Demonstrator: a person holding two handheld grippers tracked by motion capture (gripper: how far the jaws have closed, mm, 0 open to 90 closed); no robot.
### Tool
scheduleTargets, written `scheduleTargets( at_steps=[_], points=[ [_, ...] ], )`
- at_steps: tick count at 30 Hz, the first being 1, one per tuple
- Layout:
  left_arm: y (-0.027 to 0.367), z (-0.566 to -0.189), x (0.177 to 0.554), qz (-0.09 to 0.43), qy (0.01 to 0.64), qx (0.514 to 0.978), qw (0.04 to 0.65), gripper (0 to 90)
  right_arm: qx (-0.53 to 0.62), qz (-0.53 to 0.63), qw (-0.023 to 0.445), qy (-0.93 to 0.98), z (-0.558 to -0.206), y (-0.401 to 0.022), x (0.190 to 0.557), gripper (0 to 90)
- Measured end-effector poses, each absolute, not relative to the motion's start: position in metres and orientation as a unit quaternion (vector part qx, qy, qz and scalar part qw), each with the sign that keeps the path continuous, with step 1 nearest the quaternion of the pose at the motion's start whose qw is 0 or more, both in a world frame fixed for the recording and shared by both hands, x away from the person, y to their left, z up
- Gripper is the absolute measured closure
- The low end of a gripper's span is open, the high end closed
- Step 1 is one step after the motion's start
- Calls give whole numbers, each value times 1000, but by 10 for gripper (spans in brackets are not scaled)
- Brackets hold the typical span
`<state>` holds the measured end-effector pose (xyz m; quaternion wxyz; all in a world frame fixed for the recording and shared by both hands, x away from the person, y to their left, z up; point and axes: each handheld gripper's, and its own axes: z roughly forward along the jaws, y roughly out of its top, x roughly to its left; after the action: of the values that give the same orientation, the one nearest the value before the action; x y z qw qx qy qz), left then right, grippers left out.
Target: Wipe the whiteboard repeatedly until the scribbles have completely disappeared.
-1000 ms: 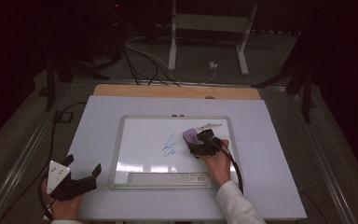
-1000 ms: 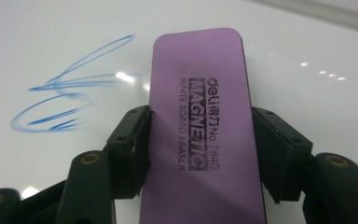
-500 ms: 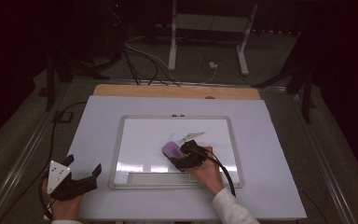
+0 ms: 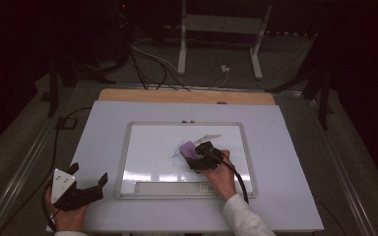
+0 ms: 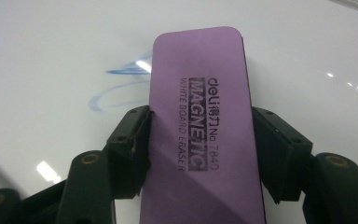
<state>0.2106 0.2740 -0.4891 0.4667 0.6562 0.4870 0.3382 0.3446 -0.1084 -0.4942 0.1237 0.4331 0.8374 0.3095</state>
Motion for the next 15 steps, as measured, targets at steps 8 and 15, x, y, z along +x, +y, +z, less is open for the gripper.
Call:
scheduleTargets(
  at_steps=[8, 15],
  points=[
    [276, -488, 210, 340, 487, 654, 468, 4, 368, 317, 93, 869, -493, -73, 329, 410],
    [276, -488, 209, 340, 488, 652, 470, 4, 413, 303, 135, 848, -494, -91, 344, 410]
  ],
)
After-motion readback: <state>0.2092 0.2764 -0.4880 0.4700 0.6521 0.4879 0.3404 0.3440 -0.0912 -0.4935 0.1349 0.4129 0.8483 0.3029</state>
